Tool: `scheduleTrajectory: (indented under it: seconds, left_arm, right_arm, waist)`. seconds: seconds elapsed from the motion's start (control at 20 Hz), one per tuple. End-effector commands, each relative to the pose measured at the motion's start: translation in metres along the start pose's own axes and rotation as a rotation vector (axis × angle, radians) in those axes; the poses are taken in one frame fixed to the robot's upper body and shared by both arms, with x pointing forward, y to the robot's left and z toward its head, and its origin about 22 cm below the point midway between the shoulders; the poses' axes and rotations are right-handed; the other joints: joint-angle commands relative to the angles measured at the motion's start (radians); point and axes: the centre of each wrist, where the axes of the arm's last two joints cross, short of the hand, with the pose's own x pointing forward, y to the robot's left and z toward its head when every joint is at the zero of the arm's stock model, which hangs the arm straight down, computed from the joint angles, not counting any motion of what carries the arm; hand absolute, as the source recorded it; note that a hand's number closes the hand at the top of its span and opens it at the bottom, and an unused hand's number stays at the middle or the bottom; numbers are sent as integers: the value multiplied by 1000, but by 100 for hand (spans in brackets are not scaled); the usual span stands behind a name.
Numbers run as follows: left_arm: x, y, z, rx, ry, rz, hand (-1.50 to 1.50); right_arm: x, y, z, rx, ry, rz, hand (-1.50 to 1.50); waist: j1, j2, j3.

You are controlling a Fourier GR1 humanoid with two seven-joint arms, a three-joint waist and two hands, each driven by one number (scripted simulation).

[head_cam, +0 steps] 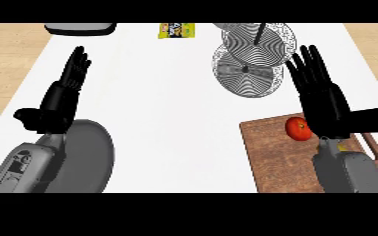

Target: Pick the lemon from the cutting board and place it in the tiered basket

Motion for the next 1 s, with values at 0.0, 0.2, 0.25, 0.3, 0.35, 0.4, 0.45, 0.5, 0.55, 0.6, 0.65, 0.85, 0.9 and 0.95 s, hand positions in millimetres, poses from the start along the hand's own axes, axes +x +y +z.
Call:
scheduleTrajectory:
  seconds: [0.0,0.2,0.25,0.3,0.35,0.4,0.45,0.5,0.55,0.6,0.65,0.85,0.9,0.95]
  left_arm:
    - [8,7,1,60,-12,-65,0]
    - [-7,36,13,112,132,-211,0]
    - [-12,43,19,122,174,-243,0]
    - [-23,37,26,120,195,-167,0]
    - [-23,36,29,97,201,-187,0]
    - [-21,36,29,94,206,-202,0]
    - [-26,35,30,102,234,-204,0]
    - [-24,28,32,89,236,-190,0]
    - [-16,29,30,75,252,-217,0]
    - [-23,32,33,86,235,-204,0]
    - [-25,34,29,87,250,-209,0]
    - [-15,25,23,76,244,-220,0]
    - [-17,24,31,64,249,-207,0]
    - [-12,27,19,77,240,-210,0]
  right_arm:
    - [14,-27,10,58,5,10,150]
    - [40,-115,31,161,79,84,150]
    - [49,-134,37,188,122,125,150]
    - [23,-114,37,-364,-248,-205,150]
    - [50,-164,64,-191,303,535,150]
    - [46,-181,81,-305,314,540,-150]
    - [33,-189,92,-357,314,499,-150]
    - [40,-205,103,-383,301,499,-150]
    - [45,-215,108,-373,260,492,-150]
    - [42,-225,124,-336,279,515,-150]
    - [59,-231,118,-310,259,527,-150]
    - [131,-251,108,-159,327,677,-150]
    - [121,-243,105,-107,392,726,-150]
    - [146,-246,99,-44,416,770,-150]
  waist:
    - [-32,35,-5]
    - [-34,38,-2]
    - [-31,39,0]
    - [-161,8,33]
    - [-64,72,-18]
    - [-63,56,-7]
    - [-51,52,-3]
    - [-48,43,-3]
    - [-38,38,-2]
    - [-39,39,-3]
    - [-40,39,-4]
    - [-38,38,-5]
    - [-28,38,-5]
    - [-35,39,-5]
